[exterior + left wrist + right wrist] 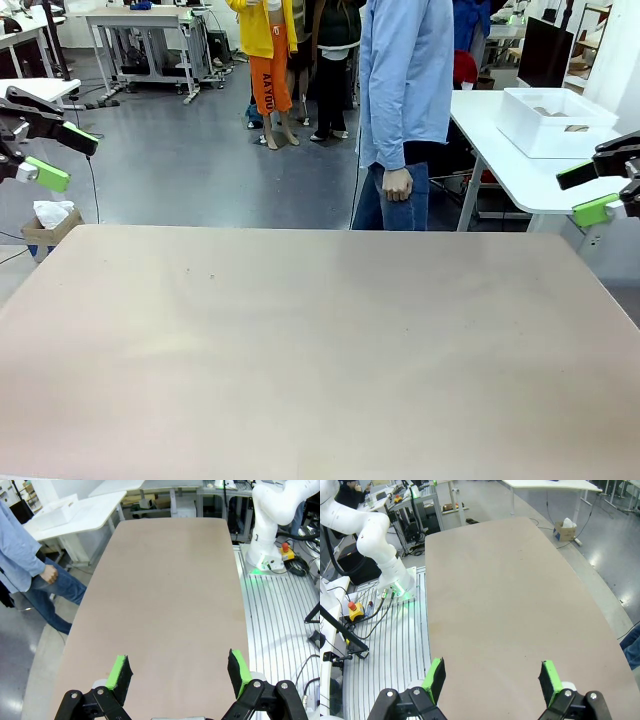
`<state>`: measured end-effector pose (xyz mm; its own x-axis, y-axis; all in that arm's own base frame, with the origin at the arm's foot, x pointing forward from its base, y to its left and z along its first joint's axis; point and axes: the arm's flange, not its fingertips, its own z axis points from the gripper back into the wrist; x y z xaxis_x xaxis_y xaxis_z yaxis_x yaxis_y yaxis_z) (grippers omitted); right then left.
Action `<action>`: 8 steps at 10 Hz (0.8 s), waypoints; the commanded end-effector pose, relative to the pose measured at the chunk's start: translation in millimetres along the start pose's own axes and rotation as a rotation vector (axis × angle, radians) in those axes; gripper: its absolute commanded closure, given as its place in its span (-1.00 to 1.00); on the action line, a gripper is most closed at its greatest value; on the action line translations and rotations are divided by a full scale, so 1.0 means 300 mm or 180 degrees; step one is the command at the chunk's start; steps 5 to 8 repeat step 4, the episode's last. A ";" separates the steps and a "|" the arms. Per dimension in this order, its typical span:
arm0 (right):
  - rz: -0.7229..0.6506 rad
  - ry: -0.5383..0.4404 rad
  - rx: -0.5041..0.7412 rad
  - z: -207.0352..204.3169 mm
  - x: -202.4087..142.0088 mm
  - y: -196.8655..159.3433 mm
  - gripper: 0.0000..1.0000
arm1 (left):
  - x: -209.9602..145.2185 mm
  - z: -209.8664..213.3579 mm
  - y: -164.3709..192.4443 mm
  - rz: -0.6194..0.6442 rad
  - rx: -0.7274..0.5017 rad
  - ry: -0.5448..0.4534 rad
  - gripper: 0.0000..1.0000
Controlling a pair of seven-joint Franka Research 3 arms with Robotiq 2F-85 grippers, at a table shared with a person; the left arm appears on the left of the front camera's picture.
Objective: Stack the cups and store them in the basket.
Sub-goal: Place the stack of Reusable plastic cups into the Pantry Basket.
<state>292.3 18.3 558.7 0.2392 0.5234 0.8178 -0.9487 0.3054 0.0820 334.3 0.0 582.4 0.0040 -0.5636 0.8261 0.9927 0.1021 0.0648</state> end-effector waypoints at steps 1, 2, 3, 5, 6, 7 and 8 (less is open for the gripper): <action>0.0057 -0.0055 0.0018 -0.001 0.001 -0.009 -1.00 | 0.008 0.002 0.002 -0.0008 -0.0005 -0.0062 -1.00; 0.0057 -0.0055 0.0018 -0.001 0.001 -0.009 -1.00 | 0.008 0.002 0.002 -0.0008 -0.0005 -0.0062 -1.00; 0.0057 -0.0055 0.0018 -0.001 0.001 -0.009 -1.00 | 0.008 0.002 0.002 -0.0008 -0.0005 -0.0062 -1.00; 0.0057 -0.0055 0.0018 -0.001 0.001 -0.009 -1.00 | 0.008 0.002 0.002 -0.0008 -0.0005 -0.0062 -1.00; 0.0057 -0.0055 0.0018 -0.001 0.001 -0.009 -1.00 | 0.008 0.002 0.002 -0.0008 -0.0005 -0.0062 -1.00; 0.0057 -0.0055 0.0018 -0.001 0.001 -0.009 -1.00 | 0.008 0.002 0.002 -0.0008 -0.0005 -0.0062 -1.00; 0.0057 -0.0055 0.0018 -0.001 0.001 -0.009 -1.00 | 0.008 0.002 0.002 -0.0008 -0.0005 -0.0062 -1.00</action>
